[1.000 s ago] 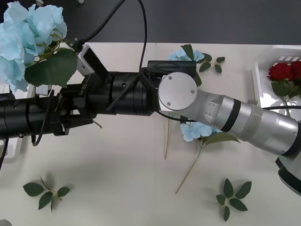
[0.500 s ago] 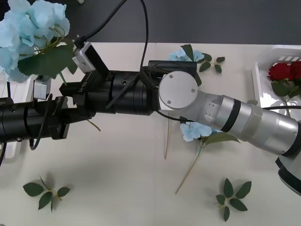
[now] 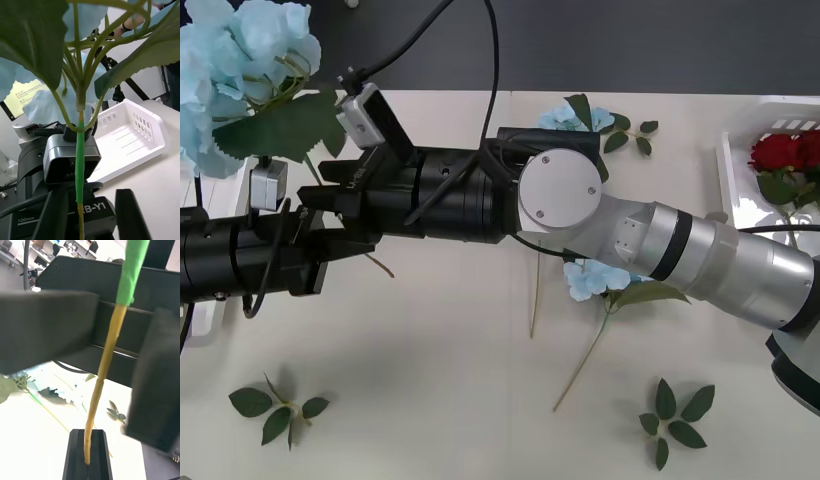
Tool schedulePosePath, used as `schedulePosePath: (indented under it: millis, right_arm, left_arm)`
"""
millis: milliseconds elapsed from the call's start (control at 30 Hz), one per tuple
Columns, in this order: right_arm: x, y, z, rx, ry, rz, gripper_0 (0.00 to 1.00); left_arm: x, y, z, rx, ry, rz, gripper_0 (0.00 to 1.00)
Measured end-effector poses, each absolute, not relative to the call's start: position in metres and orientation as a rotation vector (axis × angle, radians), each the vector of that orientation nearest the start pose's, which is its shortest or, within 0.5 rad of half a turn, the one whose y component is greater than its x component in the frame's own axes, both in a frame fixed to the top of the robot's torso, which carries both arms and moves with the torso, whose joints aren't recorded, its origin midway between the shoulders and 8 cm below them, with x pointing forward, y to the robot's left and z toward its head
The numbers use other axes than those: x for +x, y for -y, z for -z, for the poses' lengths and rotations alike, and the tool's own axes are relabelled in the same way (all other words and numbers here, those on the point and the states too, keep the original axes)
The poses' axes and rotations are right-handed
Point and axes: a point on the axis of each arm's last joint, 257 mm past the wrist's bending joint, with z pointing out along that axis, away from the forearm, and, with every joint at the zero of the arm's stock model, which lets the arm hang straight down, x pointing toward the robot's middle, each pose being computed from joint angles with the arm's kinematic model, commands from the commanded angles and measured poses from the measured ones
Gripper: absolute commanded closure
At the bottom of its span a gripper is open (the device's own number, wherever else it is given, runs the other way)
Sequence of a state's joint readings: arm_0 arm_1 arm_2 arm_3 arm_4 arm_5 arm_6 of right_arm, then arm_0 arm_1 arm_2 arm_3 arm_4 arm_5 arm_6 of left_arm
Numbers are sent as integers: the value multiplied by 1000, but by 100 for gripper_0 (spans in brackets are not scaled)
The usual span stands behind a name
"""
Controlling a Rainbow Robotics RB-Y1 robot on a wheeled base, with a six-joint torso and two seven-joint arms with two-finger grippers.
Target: Put the red flowers into the right box and the blue flowers into the left box
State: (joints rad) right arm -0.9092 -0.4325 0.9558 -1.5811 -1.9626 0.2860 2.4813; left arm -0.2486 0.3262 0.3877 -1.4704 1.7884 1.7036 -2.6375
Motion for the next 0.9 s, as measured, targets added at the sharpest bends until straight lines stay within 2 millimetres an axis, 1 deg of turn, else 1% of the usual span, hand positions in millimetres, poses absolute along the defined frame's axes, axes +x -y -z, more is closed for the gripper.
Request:
schedulePosePath:
  millis: [267, 333, 400, 500, 567, 633, 733, 833, 900]
  right_arm:
    - [404, -204, 67, -1074, -1364, -1093, 0]
    - [405, -200, 66, -1062, -1375, -1106, 0]
    - [405, -191, 61, -1041, -1392, -1135, 0]
    - [407, -169, 57, -1053, -1390, -1110, 0]
    - [407, -150, 55, -1058, -1391, -1085, 0]
    - [407, -130, 53, -1050, -1408, -1098, 0]
    - [401, -98, 50, -1061, -1445, -1155, 0]
    - [407, -63, 39, -1029, -1463, -1162, 0]
    - [406, -41, 38, -1049, -1481, -1165, 0]
  left_arm:
    - [385, -150, 135, 922, -1477, 1248, 100]
    - [386, -152, 135, 919, -1476, 1245, 100]
    - [387, -155, 132, 910, -1471, 1240, 100]
    - [385, -167, 129, 893, -1468, 1231, 100]
    - [384, -179, 131, 887, -1490, 1213, 100]
    - [382, -193, 135, 880, -1518, 1189, 100]
    - [380, -219, 139, 858, -1564, 1133, 100]
    - [382, -249, 136, 821, -1602, 1034, 100]
    - [382, -267, 135, 814, -1635, 950, 100]
